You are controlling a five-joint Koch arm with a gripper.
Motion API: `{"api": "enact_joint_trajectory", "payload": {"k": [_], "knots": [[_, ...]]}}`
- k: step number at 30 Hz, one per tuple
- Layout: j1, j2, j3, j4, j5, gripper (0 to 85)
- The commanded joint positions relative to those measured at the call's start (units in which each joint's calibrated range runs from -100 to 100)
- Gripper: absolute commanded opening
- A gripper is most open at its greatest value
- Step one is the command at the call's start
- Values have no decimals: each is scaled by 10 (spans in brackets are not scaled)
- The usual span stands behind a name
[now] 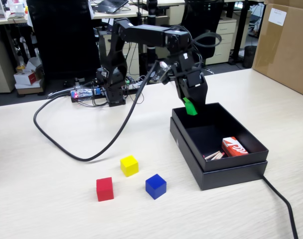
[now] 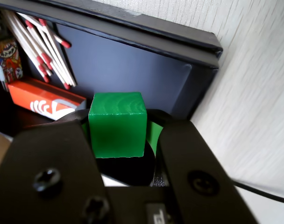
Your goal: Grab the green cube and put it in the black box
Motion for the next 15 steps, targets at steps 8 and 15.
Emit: {"api": "enact_joint_trajectory", "payload": {"k": [8, 15], "knots": [[0, 59, 34, 0, 1, 35], [5, 94, 22, 0, 0, 190]]}}
